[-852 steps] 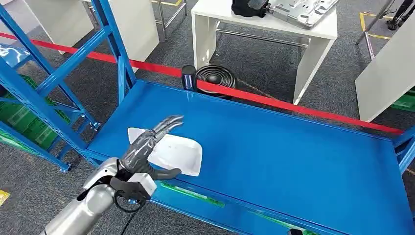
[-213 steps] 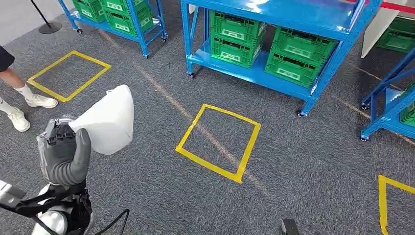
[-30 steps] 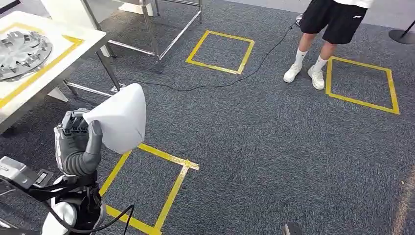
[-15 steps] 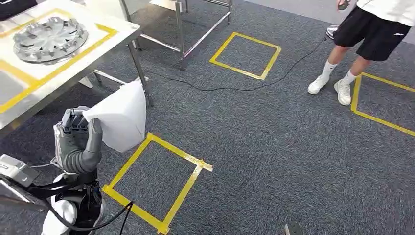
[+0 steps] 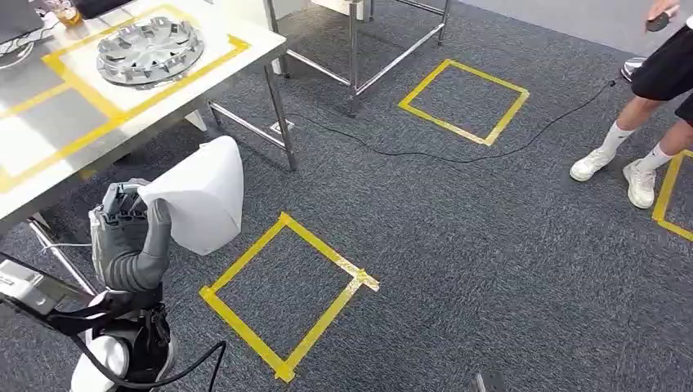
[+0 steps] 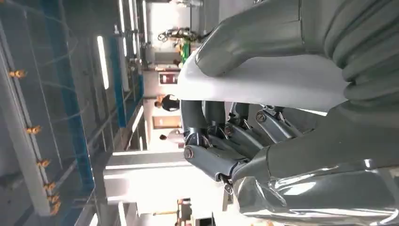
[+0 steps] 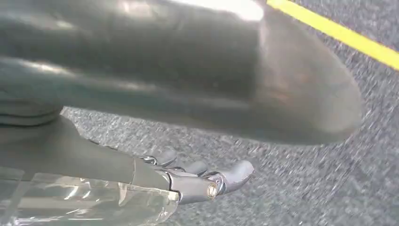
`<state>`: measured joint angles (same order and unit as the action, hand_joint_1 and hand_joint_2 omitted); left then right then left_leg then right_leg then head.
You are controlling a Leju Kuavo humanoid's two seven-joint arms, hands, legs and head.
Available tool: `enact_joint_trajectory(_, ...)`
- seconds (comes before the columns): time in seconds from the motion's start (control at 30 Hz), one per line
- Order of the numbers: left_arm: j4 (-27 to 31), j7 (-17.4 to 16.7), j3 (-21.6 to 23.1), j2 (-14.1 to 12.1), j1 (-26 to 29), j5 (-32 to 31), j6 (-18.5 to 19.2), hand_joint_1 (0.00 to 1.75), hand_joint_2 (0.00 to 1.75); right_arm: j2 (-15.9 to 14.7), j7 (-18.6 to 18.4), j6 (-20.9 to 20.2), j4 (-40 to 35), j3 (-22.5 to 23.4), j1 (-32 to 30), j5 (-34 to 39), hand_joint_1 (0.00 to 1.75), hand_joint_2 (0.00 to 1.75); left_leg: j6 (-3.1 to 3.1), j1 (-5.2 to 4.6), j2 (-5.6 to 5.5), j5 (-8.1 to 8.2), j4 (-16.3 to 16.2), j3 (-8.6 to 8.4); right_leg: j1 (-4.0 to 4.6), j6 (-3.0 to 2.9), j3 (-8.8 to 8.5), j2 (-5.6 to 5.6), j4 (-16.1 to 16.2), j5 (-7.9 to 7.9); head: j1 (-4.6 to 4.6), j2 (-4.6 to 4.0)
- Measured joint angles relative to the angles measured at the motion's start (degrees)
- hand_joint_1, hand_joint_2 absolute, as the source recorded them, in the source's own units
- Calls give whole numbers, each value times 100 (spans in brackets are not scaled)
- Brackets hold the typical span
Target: Take the parts from the cabinet and place them on the table.
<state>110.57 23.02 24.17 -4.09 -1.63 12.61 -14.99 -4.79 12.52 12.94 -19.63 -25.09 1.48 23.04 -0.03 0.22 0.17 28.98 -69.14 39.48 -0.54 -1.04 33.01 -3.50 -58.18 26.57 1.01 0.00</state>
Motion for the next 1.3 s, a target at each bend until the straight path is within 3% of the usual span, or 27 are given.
enact_joint_trajectory(0.03,0,0,2,0,-3,-2,0,175,175,2,0,2,0,-2,3,0,0,0,52,-22,119,-247,596,-327,14,-2,-25,-56,1,15,-2,0)
enact_joint_trajectory(0.07,2,0,4,0,-17,-2,0,175,175,15,0,0,0,-6,2,0,0,0,113,-88,436,-299,1066,-572,20,4,-47,-105,5,24,-4,0)
enact_joint_trajectory(0.1,2,-6,7,0,-25,-2,0,175,175,24,0,0,0,-11,5,2,0,0,117,-116,447,-273,1092,-573,76,30,-40,-166,5,38,-17,0)
enact_joint_trajectory(0.2,2,-4,7,-2,-19,-2,0,175,175,28,-2,2,0,-26,4,4,0,0,145,-137,248,-303,1112,-539,57,95,-72,-317,40,42,-6,0)
enact_joint_trajectory(0.23,7,-4,7,-9,-16,-2,0,175,175,33,0,4,-7,-28,10,11,0,0,185,-84,197,-371,1210,-663,72,119,-74,-303,32,63,-4,0)
enact_joint_trajectory(0.27,11,-2,11,-4,-13,-4,0,175,175,31,0,4,-7,-28,18,17,0,0,195,-69,162,-403,1262,-675,42,132,-19,-44,-79,119,-20,0)
enact_joint_trajectory(0.3,13,-7,11,-4,-37,-4,0,175,175,33,2,6,-7,-28,16,37,0,0,228,-48,135,-425,1270,-674,20,108,116,181,-392,285,-17,0)
enact_joint_trajectory(0.33,13,-7,13,0,-32,-4,0,175,175,28,2,8,-7,-28,3,61,0,0,231,-39,91,-426,1270,-672,14,94,346,292,-877,485,-42,0)
enact_joint_trajectory(0.4,13,-11,15,0,-16,-6,0,175,175,15,2,17,-2,-26,-40,98,0,0,231,-37,-12,-426,1268,-668,0,124,817,331,-1782,756,-41,0)
enact_joint_trajectory(0.43,11,-11,15,0,-12,-6,0,175,175,15,2,17,0,-26,-56,98,0,0,228,-31,-58,-424,1266,-671,-15,172,910,331,-1879,734,-39,0)
enact_joint_trajectory(0.47,9,-11,15,0,-12,-6,0,175,175,11,2,17,0,-26,-60,98,0,0,217,-20,-103,-417,1262,-680,-38,248,831,331,-1638,583,-39,0)
enact_joint_trajectory(0.57,9,-11,15,0,-14,-6,0,175,175,6,2,17,0,-26,-43,96,0,0,127,4,-188,-358,1193,-688,-136,447,161,348,-123,-59,-50,0)
enact_joint_trajectory(0.63,9,-22,15,0,-12,-6,0,175,175,11,2,17,0,-26,-29,101,0,0,56,-36,-218,-312,1119,-635,-110,285,132,352,-43,-96,-50,0)
enact_joint_trajectory(0.7,9,-22,20,0,-5,-9,2,175,175,18,2,17,0,-26,-34,98,0,0,30,-7,-219,-320,1141,-640,-66,196,134,351,-44,-99,-57,0)
enact_joint_trajectory(0.77,9,-22,15,-2,-4,-9,0,175,175,26,4,17,-5,-26,-24,101,0,0,-20,19,-170,-228,1049,-587,-109,122,119,350,-24,-116,-55,0)
enact_joint_trajectory(0.8,13,-22,15,-4,-15,-9,0,175,175,24,5,17,-5,-26,-24,101,0,0,-45,20,-110,-60,805,-497,-108,80,110,348,-24,-110,-20,0)
enact_joint_trajectory(0.87,13,-22,15,-9,-4,-9,0,175,175,22,7,17,-2,-24,-29,101,0,0,-80,41,-63,435,-213,-32,-83,57,112,342,-25,-99,-20,0)
enact_joint_trajectory(0.9,13,-22,15,-11,7,-9,0,175,175,22,7,17,-2,-24,-34,101,0,0,-83,41,-51,570,-626,168,-72,57,111,337,-25,-99,-20,0)
enact_joint_trajectory(0.93,13,-22,15,-15,12,-9,-2,175,175,22,7,17,-2,-24,-36,101,0,0,-81,40,-50,569,-806,262,-62,54,108,335,-26,-97,-22,0)
enact_joint_trajectory(0.97,11,-22,15,-17,13,-9,-7,175,175,22,7,17,-2,-24,-36,101,0,0,-66,39,-50,439,-672,209,-49,52,101,336,-26,-95,-22,0)
enact_joint_trajectory(1.0,13,-22,15,-20,11,-9,-9,175,175,24,7,17,-2,-24,-34,101,0,0,-44,36,-50,227,-316,42,-42,52,91,337,-26,-94,-20,0)
enact_joint_trajectory(1.07,22,-22,15,-22,10,-30,-9,175,175,31,7,9,-5,-26,-29,96,0,0,64,-4,-31,-288,843,-548,-24,51,58,340,-24,-90,-22,0)
enact_joint_trajectory(1.1,26,-22,15,-22,-1,-55,-9,175,175,46,7,-5,-5,-28,-28,96,0,0,113,-35,24,-208,1057,-660,-40,55,65,338,-16,-92,-31,0)
enact_joint_trajectory(1.13,26,-26,15,-20,0,-70,-7,175,175,64,9,-15,-5,-33,-14,96,0,0,119,-62,29,-249,1094,-643,12,67,88,336,-22,-96,-37,0)
enact_joint_trajectory(1.23,35,-28,2,-35,8,-120,-7,175,175,57,7,-37,-5,-42,-9,96,0,0,149,-95,-5,-268,1136,-628,-27,158,72,312,25,-125,-4,0)
enact_joint_trajectory(1.27,46,-28,4,-33,10,-129,-7,175,175,52,7,-37,-5,-42,-3,98,0,0,178,-19,-11,-343,1251,-734,-21,174,107,314,-12,-99,-13,0)
enact_joint_trajectory(1.3,48,-26,9,-31,-5,-135,2,175,175,52,9,-40,-5,-46,-1,98,0,0,200,-22,-13,-365,1283,-759,-19,162,187,328,-190,17,-18,0)
